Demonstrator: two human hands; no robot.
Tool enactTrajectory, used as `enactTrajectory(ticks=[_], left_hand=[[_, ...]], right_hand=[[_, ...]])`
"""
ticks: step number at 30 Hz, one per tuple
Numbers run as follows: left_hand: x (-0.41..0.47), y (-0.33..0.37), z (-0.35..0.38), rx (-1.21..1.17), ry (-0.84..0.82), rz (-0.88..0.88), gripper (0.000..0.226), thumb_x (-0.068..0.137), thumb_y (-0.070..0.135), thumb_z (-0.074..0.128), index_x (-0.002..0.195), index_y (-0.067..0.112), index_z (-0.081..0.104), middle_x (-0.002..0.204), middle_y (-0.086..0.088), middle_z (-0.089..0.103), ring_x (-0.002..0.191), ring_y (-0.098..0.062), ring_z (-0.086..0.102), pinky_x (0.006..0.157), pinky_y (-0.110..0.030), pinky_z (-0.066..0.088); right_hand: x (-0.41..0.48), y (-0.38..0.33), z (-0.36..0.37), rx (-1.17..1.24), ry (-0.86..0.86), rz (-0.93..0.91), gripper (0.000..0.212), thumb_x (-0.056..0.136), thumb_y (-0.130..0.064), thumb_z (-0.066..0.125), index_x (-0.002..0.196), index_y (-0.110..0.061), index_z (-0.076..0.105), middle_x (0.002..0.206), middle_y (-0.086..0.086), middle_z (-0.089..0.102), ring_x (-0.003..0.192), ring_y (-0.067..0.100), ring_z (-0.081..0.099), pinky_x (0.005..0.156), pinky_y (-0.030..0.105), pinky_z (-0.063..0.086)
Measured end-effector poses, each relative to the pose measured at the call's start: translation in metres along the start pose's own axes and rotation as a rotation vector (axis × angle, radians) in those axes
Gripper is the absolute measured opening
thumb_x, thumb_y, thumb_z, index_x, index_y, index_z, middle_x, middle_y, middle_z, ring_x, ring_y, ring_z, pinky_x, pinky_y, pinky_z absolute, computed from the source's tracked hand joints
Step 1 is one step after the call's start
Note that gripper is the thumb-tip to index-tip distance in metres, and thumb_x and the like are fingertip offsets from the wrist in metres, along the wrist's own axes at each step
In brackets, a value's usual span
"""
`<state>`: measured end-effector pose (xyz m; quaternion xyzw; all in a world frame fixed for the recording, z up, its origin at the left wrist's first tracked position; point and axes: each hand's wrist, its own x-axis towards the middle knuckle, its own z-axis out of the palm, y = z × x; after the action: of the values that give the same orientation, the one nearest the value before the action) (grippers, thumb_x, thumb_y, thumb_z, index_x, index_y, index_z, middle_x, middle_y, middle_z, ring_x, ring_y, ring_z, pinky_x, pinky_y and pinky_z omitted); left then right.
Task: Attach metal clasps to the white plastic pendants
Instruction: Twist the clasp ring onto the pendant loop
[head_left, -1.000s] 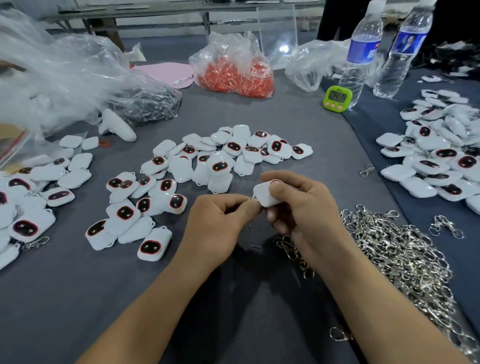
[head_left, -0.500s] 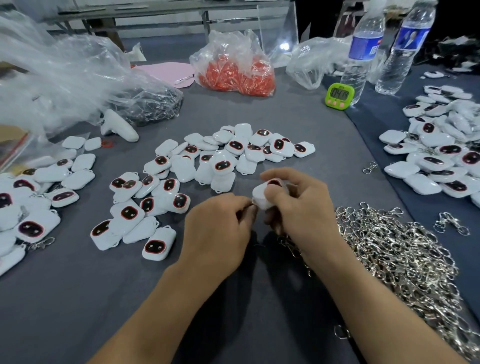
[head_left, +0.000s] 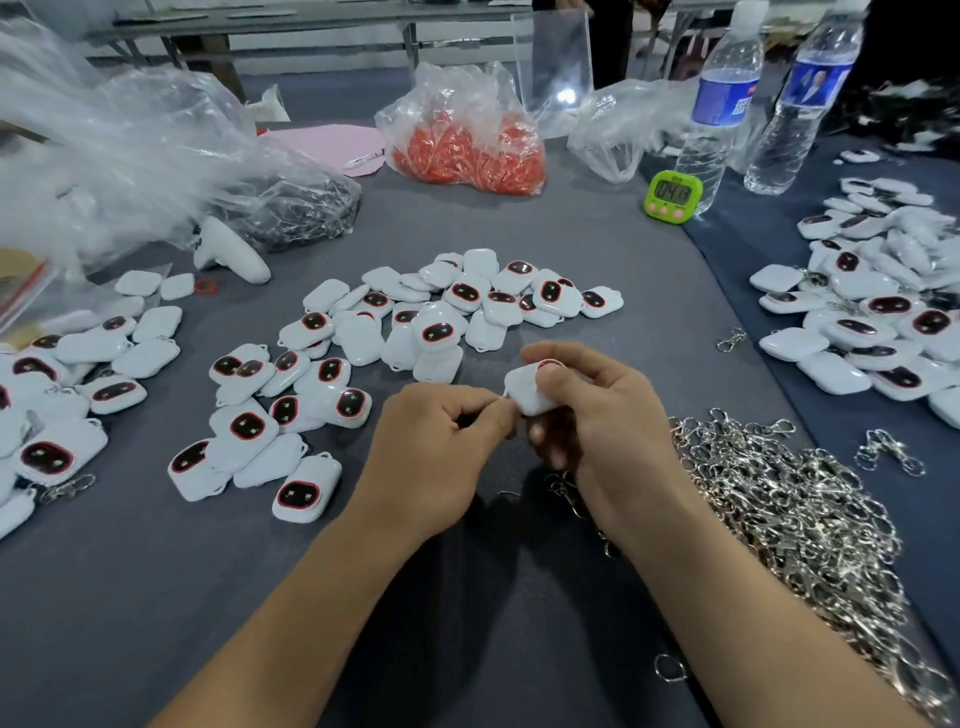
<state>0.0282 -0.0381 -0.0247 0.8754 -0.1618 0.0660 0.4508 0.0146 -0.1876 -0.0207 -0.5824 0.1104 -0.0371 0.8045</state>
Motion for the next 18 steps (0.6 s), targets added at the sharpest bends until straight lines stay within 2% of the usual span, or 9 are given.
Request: enactTrajectory(ticks=[1, 3, 5, 7, 9, 11, 14, 16, 18], left_hand=[[0.000, 0.000, -0.002, 0.235, -0.021, 0.095, 0.030, 0.090, 0.035, 0.058, 0.071, 0.017, 0.071, 0.062, 0.002, 0.061, 0.061, -0.012, 0.055, 0.058, -0.030, 0.041], [-0.002, 0.004, -0.004, 0.686, -0.053, 0.219, 0.025, 0.091, 0.032, 0.057, 0.074, 0.018, 0.068, 0.073, 0.000, 0.065, 0.071, -0.023, 0.061, 0.062, -0.037, 0.046], [-0.004, 0.007, -0.003, 0.835, -0.018, 0.234, 0.019, 0.086, 0.028, 0.066, 0.069, 0.019, 0.066, 0.070, -0.001, 0.064, 0.066, -0.025, 0.062, 0.053, -0.033, 0.041], [-0.009, 0.006, 0.000, 0.765, 0.029, 0.195, 0.022, 0.087, 0.028, 0.067, 0.066, 0.020, 0.066, 0.066, 0.000, 0.063, 0.062, -0.024, 0.060, 0.052, -0.030, 0.031], [-0.010, 0.003, 0.003, 0.489, 0.082, 0.096, 0.024, 0.090, 0.035, 0.063, 0.070, 0.022, 0.068, 0.063, 0.003, 0.062, 0.062, -0.018, 0.057, 0.053, -0.032, 0.035], [-0.007, 0.000, 0.004, 0.177, 0.005, -0.065, 0.023, 0.090, 0.039, 0.061, 0.073, 0.027, 0.070, 0.059, 0.004, 0.060, 0.057, -0.012, 0.053, 0.054, -0.034, 0.041], [-0.002, 0.000, 0.005, -0.053, -0.020, -0.119, 0.021, 0.090, 0.039, 0.065, 0.076, 0.026, 0.074, 0.057, -0.004, 0.056, 0.052, -0.007, 0.044, 0.054, -0.037, 0.039], [-0.003, 0.000, 0.005, -0.062, -0.015, -0.101, 0.026, 0.090, 0.040, 0.064, 0.074, 0.021, 0.074, 0.060, -0.007, 0.057, 0.055, -0.013, 0.047, 0.058, -0.040, 0.041], [-0.006, -0.002, 0.007, 0.185, -0.003, -0.014, 0.030, 0.089, 0.038, 0.061, 0.069, 0.017, 0.067, 0.061, -0.001, 0.057, 0.062, -0.017, 0.053, 0.058, -0.041, 0.041]], right_hand=[[-0.002, 0.003, 0.000, -0.163, 0.028, -0.098, 0.022, 0.095, -0.002, 0.060, 0.098, -0.018, 0.075, 0.068, 0.001, 0.068, 0.046, 0.014, 0.053, 0.040, 0.024, 0.040], [-0.006, 0.012, 0.003, -0.542, 0.049, -0.339, 0.021, 0.091, -0.008, 0.068, 0.095, -0.028, 0.074, 0.071, -0.010, 0.068, 0.055, 0.005, 0.057, 0.054, 0.015, 0.046], [-0.009, 0.017, 0.006, -0.663, 0.021, -0.446, 0.022, 0.090, -0.011, 0.071, 0.094, -0.033, 0.072, 0.074, -0.015, 0.067, 0.060, 0.003, 0.060, 0.056, 0.009, 0.044], [-0.007, 0.015, 0.005, -0.561, 0.027, -0.366, 0.021, 0.090, -0.013, 0.069, 0.095, -0.033, 0.073, 0.072, -0.010, 0.068, 0.055, 0.006, 0.059, 0.054, 0.017, 0.048], [-0.003, 0.009, 0.001, -0.378, 0.032, -0.212, 0.022, 0.093, -0.009, 0.064, 0.096, -0.028, 0.074, 0.065, 0.002, 0.067, 0.049, 0.015, 0.056, 0.046, 0.026, 0.045], [0.001, 0.005, -0.003, -0.223, -0.001, -0.080, 0.023, 0.096, -0.003, 0.058, 0.101, -0.019, 0.073, 0.060, 0.010, 0.063, 0.045, 0.019, 0.050, 0.039, 0.025, 0.036], [0.004, 0.000, -0.009, -0.100, -0.071, 0.048, 0.018, 0.097, -0.001, 0.058, 0.108, -0.008, 0.070, 0.066, 0.011, 0.067, 0.047, 0.019, 0.050, 0.036, 0.024, 0.033], [0.006, -0.004, -0.015, -0.080, -0.127, 0.097, 0.013, 0.095, 0.000, 0.060, 0.103, -0.005, 0.069, 0.069, 0.009, 0.069, 0.046, 0.017, 0.050, 0.036, 0.023, 0.032], [0.008, -0.006, -0.020, -0.200, -0.169, 0.075, 0.014, 0.091, 0.002, 0.063, 0.095, -0.009, 0.070, 0.069, 0.007, 0.068, 0.046, 0.016, 0.049, 0.036, 0.020, 0.033]])
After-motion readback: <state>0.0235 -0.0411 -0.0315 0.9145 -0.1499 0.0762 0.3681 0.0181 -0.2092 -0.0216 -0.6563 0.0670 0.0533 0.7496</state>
